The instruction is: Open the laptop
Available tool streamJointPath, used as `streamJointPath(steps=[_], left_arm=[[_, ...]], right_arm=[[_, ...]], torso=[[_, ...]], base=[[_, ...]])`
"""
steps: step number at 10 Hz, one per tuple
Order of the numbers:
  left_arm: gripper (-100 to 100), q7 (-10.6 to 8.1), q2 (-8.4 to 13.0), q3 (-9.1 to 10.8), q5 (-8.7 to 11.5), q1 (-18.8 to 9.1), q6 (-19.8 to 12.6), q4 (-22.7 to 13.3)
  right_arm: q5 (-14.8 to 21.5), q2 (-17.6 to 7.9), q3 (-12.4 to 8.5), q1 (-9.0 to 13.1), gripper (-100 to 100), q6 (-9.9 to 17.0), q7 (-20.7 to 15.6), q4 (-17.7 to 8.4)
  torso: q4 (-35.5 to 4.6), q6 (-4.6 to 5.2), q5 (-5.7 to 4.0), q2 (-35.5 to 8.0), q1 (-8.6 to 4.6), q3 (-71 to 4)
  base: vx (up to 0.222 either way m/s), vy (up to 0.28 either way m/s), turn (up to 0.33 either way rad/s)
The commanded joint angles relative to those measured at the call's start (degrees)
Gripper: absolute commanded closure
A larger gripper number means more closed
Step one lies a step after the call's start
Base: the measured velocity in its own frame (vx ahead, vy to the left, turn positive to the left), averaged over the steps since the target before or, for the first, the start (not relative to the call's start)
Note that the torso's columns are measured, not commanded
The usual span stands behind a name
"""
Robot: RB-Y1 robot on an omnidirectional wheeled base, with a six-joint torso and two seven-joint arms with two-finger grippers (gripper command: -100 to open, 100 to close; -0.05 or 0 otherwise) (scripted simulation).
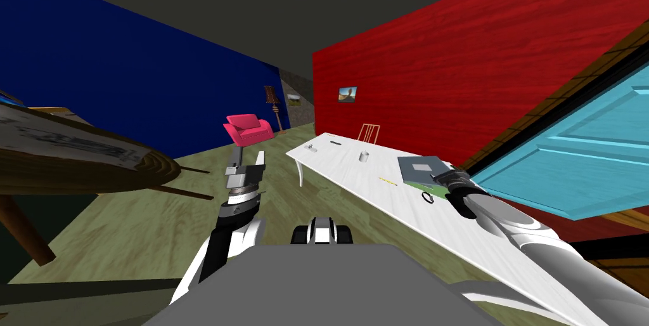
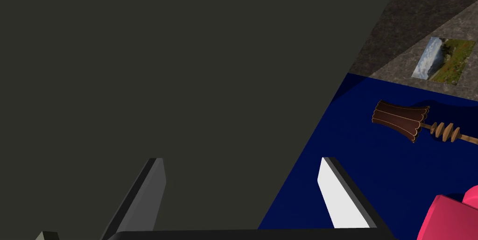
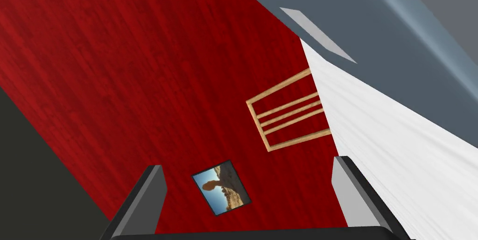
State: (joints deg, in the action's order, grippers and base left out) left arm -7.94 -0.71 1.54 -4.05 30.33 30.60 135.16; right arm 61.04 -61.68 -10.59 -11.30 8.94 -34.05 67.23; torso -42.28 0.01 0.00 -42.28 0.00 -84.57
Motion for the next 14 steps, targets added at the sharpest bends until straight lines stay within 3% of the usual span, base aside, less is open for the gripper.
streamJointPath(steps=[1,14], left_arm=[[0,0.00,0.00,0.00,0.00,0.00,0.00,0.00],[0,0.00,0.00,0.00,0.00,0.00,0.00,0.00]], right_arm=[[3.42,0.36,1.54,-0.21,-100,3.00,-2.86,0.10],[17.80,3.11,7.14,-1.47,-100,14.67,-13.99,-0.21]], torso=[[0.00,-0.01,0.00,0.00,0.00,0.00],[0.00,-0.01,0.00,0.00,0.00,0.00]], base=[[-0.015,-0.005,0.043],[-0.013,-0.002,0.044]])
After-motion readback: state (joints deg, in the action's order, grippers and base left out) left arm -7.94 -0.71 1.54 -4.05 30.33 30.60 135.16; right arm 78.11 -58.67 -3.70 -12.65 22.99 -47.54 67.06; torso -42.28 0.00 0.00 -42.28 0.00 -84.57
